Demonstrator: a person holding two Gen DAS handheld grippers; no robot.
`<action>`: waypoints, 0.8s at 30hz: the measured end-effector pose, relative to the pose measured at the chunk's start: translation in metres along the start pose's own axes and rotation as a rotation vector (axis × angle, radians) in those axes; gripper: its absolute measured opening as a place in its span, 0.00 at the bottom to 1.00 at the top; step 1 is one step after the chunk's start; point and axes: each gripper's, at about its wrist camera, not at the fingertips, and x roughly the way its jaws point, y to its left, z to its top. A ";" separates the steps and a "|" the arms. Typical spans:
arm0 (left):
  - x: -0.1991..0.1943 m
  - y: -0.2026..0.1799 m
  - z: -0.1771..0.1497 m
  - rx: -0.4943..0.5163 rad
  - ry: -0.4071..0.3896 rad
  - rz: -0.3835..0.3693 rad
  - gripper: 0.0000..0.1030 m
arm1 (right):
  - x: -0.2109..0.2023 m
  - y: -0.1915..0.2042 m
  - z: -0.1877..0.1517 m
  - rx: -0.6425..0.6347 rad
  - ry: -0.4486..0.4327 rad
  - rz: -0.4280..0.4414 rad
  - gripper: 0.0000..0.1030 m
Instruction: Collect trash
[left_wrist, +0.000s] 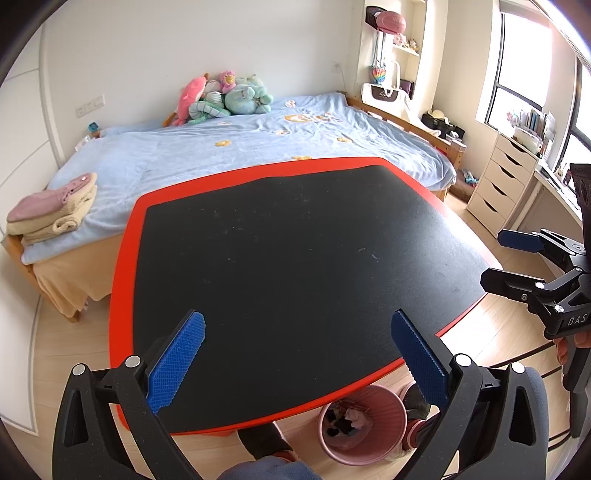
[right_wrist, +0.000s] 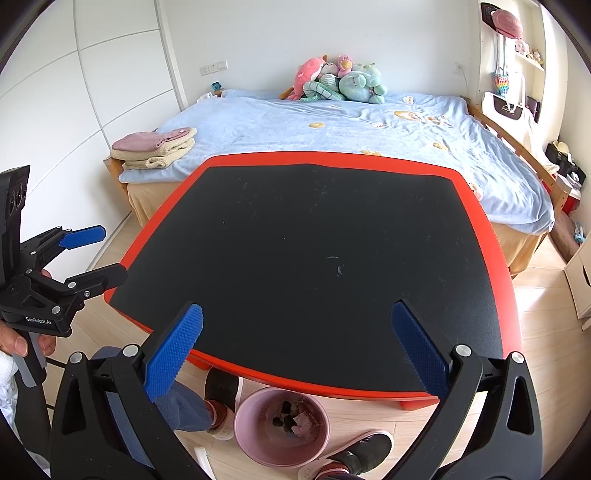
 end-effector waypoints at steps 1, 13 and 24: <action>0.000 0.000 0.000 0.000 0.000 -0.002 0.94 | 0.000 0.000 0.000 0.000 -0.001 0.000 0.97; 0.000 -0.003 -0.002 0.001 0.003 -0.002 0.94 | 0.003 0.001 -0.005 -0.004 0.012 0.000 0.97; 0.000 -0.003 -0.002 0.000 0.003 -0.001 0.94 | 0.004 0.001 -0.007 -0.005 0.014 0.001 0.97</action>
